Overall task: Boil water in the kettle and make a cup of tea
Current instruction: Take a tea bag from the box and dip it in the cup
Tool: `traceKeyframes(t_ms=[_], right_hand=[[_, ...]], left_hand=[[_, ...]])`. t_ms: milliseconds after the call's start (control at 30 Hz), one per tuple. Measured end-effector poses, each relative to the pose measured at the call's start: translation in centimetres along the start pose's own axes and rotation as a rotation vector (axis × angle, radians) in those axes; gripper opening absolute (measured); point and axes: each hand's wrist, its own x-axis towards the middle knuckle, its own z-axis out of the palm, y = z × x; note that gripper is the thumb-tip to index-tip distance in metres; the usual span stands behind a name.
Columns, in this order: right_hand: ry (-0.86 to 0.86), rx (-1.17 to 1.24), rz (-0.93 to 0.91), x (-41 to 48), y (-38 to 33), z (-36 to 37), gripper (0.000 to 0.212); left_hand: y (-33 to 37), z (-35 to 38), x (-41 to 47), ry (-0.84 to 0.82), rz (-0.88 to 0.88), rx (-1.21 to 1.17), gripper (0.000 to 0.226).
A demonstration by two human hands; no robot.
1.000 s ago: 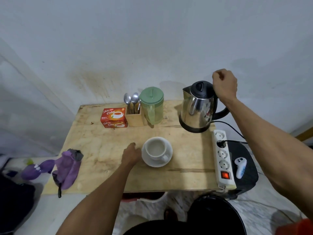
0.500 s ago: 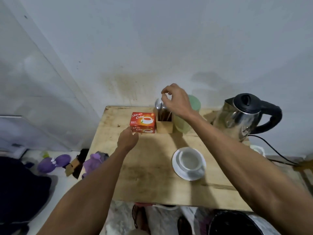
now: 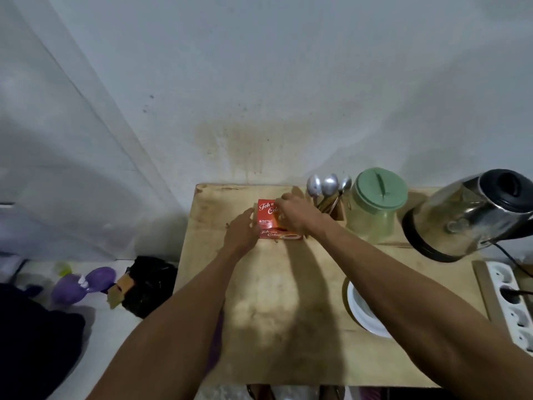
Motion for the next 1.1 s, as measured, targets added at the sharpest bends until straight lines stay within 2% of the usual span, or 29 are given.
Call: traceKeyframes(t_ms=[100,233,333,433,567,700,800,867,933,1000,1100], right_hand=[[-0.023,-0.052,-0.024,1.0,0.0,0.8,0.065],[-0.05,-0.133,-0.058,1.5,0.0,0.9,0.081],[-0.067,-0.16,-0.084,1.7,0.0,0.9,0.083],[-0.075,-0.121,-0.084,1.8,-0.1,0.4,0.067],[-0.05,0.01,-0.082,1.7,0.0,-1.5,0.033],[0.091,0.182,-0.024,1.7,0.9,-3.3,0.036],[0.323,0.009,-0.022,2.3,1.5,-3.6,0.031],[0.461,-0.146,0.014,2.5,1.7,-3.5,0.027],[0.501,-0.16,0.095,2.5,1.6,-3.2,0.024],[0.498,-0.055,0.157,2.3,1.2,-2.7,0.014],[0.46,0.095,0.142,1.9,0.7,-1.5,0.016]], left_hand=[[-0.4,-0.2,0.6,-0.038,0.122,-0.027,0.055],[-0.9,-0.4,0.6,-0.067,0.139,-0.105,0.057],[-1.2,-0.5,0.7,-0.134,0.111,-0.14,0.072],[-1.4,-0.5,0.8,-0.156,0.102,-0.151,0.077],[-1.5,-0.1,0.6,-0.083,0.178,-0.136,0.068],[-0.8,0.1,0.2,0.016,0.298,-0.143,0.06],[-0.3,0.1,0.6,0.104,0.402,-0.002,0.052],[-0.2,0.1,1.1,0.089,0.375,0.092,0.05],[-0.1,0.0,1.6,0.049,0.293,0.092,0.042],[0.0,-0.1,2.0,0.027,0.24,0.077,0.037],[0.1,-0.1,2.0,0.03,0.224,0.087,0.036]])
